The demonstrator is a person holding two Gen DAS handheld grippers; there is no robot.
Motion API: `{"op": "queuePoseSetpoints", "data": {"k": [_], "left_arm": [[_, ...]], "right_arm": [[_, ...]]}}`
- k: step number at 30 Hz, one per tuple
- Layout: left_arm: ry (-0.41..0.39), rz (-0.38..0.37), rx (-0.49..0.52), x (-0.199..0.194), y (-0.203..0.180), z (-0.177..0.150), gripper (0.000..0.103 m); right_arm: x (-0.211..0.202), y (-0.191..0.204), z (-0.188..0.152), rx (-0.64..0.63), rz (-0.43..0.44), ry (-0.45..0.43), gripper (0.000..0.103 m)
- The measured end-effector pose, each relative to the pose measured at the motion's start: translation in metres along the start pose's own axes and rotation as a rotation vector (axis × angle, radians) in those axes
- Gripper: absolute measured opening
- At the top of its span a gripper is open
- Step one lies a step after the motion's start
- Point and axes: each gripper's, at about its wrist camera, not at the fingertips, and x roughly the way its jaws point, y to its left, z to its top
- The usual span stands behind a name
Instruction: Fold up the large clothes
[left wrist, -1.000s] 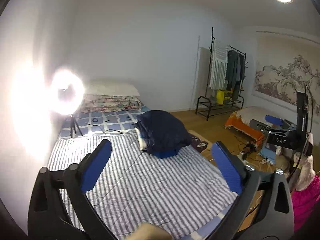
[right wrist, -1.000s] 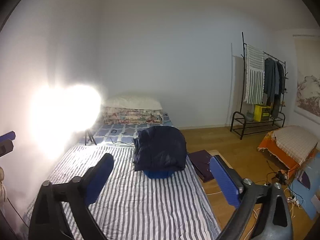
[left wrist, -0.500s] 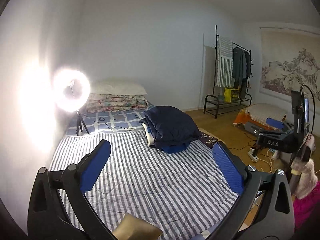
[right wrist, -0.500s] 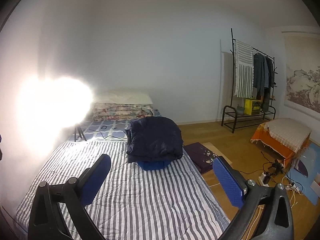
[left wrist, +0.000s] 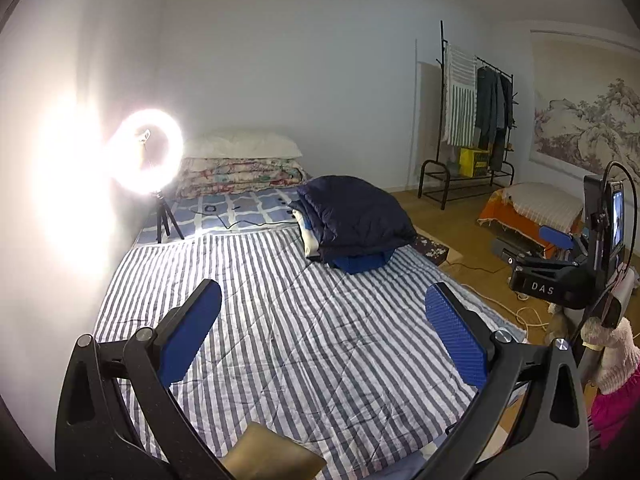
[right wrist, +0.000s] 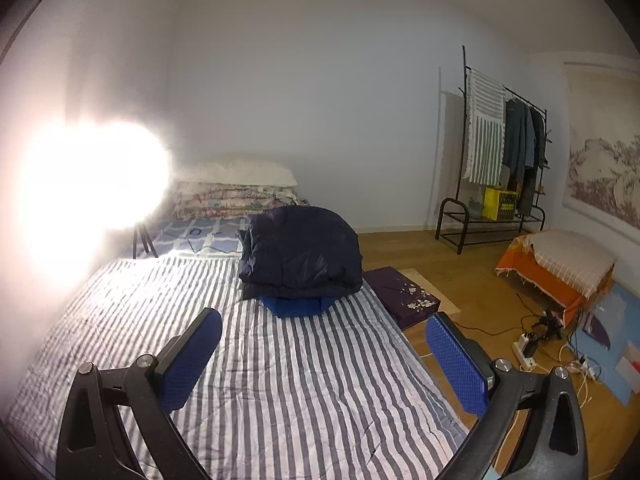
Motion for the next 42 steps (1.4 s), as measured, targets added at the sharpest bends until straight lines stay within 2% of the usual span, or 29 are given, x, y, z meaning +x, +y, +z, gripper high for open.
{"op": "queuePoseSetpoints", "data": {"k": [6, 14, 42], "left_arm": [[0.013, 0.000, -0.004, 0.005, 0.004, -0.007, 0.103], [0.037, 0.008, 0.003, 0.009, 0.005, -0.012, 0.103], [0.023, -0.002, 0.016, 0.005, -0.001, -0.015, 0.103]], "right_arm": [[0.003, 0.006, -0.007, -0.039, 0.000, -0.002, 0.103], [0.007, 0.002, -0.008, -0.001, -0.003, -0.006, 0.103], [0.010, 0.006, -0.010, 0.001, 0.002, 0.004, 0.103]]}}
